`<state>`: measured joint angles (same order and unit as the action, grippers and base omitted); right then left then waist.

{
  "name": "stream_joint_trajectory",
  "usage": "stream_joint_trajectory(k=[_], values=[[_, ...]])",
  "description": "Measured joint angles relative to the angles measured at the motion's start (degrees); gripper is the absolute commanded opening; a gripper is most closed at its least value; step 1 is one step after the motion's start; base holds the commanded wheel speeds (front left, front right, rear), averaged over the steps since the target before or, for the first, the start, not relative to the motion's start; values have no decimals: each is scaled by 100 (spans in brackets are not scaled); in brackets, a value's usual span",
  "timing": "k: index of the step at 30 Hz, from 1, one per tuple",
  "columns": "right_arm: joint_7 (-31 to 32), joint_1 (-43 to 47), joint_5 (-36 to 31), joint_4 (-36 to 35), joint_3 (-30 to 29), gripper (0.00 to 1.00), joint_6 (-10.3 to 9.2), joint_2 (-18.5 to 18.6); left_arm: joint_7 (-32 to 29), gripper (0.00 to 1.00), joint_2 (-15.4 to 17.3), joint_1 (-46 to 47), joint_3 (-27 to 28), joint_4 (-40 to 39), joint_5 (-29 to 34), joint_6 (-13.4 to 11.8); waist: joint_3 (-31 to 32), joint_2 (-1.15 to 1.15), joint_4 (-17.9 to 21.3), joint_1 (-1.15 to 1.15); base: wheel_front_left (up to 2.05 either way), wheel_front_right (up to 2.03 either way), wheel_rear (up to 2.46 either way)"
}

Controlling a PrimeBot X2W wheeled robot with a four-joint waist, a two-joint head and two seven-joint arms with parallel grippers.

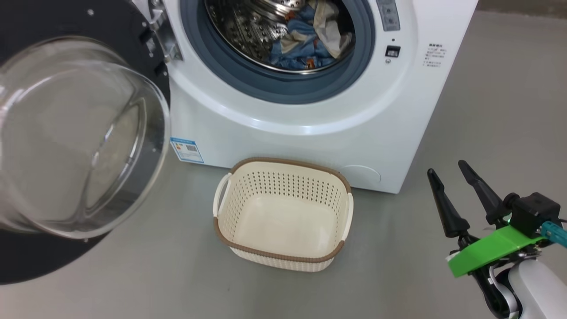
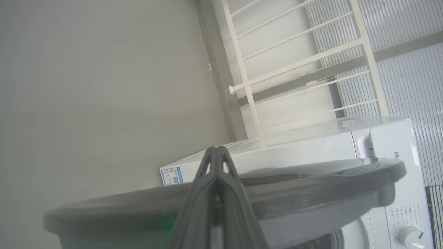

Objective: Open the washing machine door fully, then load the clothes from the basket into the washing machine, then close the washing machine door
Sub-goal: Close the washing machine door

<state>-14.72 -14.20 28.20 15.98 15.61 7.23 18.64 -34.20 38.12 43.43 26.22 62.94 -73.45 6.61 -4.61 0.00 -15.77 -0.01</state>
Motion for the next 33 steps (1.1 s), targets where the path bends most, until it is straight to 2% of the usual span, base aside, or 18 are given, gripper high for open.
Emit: stream_joint_trajectory(k=[6,7,9,13,19,23,24,33], values=[[0,221,1,11,-138,100,0,-91,-1239,0,-163,-475,-159,-795,-352,0,199,0,-113,0,0,0,0],[0,221,1,11,-138,100,0,-91,-1239,0,-163,-475,-159,-795,-352,0,199,0,-113,0,0,0,0],[0,274,8,10,-144,100,0,-157,-1746,0,-386,-718,-279,-1288,-499,37,263,0,-198,0,0,0,0],[0,303,8,10,-138,100,0,-232,-2181,0,-677,-1066,-459,-1889,-603,30,352,0,-279,0,0,0,0],[0,309,8,1,-171,100,0,-282,-2830,0,-1002,-1557,-567,-3004,-864,-399,403,0,-307,0,0,0,0],[0,338,8,-7,-230,100,0,-355,-3229,0,-1319,-1907,-775,-3976,-1018,-790,408,0,-265,1,0,0,0],[0,338,8,-7,-230,100,0,-355,-3229,0,-1319,-1907,-775,-3976,-1018,-790,408,0,-265,1,0,0,0],[0,418,8,-4,-266,100,0,-471,-3429,0,-1928,-2542,-1116,-5768,-1070,-1566,424,0,-26,1,0,0,0]])
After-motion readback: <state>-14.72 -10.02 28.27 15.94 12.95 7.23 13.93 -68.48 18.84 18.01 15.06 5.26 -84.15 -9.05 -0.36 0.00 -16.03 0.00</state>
